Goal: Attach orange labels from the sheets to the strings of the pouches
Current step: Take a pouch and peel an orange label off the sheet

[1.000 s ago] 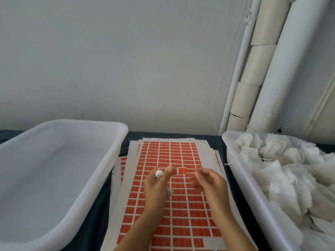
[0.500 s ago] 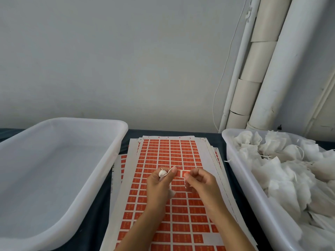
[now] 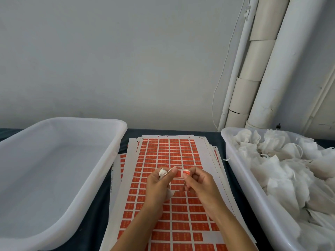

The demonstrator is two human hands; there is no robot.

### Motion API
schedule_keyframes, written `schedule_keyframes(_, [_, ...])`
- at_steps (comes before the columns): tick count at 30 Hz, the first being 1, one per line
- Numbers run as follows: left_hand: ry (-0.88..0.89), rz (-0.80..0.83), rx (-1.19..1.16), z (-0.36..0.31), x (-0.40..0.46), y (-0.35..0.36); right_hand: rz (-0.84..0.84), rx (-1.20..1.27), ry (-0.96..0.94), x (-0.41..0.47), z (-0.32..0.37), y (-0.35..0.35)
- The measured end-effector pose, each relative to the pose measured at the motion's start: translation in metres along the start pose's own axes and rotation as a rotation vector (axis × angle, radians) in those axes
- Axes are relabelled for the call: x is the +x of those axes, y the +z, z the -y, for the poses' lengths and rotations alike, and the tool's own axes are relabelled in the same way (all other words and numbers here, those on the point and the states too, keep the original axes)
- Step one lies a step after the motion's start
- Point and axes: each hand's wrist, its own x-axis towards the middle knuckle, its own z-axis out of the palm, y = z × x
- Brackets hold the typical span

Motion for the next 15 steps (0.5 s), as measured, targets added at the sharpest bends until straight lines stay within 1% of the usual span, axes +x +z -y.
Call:
schedule_keyframes(3, [-0.001, -0.067, 0.011, -0.0017, 0.0022, -0.0015, -0.026, 0.011, -0.015, 0.0007, -0.002, -0.0031])
schedule_keyframes(5, [0.015, -0.075, 0.034, -0.002, 0.003, -0.0034, -0.024, 0.022, -0.006, 0.0009, -0.0024, -0.0039])
schedule_keyframes(8, [0.029, -0.009, 0.038, -0.0006, -0.0006, -0.0018, 0.001, 0.014, 0.052, -0.0003, -0.0017, 0.0012])
schedule_keyframes(11, [0.048, 0.094, 0.018, -0.002, -0.0047, 0.002, -0.026, -0.016, 0.016, -0.0011, -0.0009, 0.0049])
schedule_keyframes(12, [0.061, 0.107, 0.022, -0.0026, -0.005, 0.0022, -0.049, -0.016, -0.006, -0.0011, -0.0007, 0.0044])
schedule_keyframes(15, [0.066, 0.078, 0.044, 0.0004, -0.0046, 0.0032, -0.133, -0.052, -0.051, 0.0, -0.0022, 0.0007])
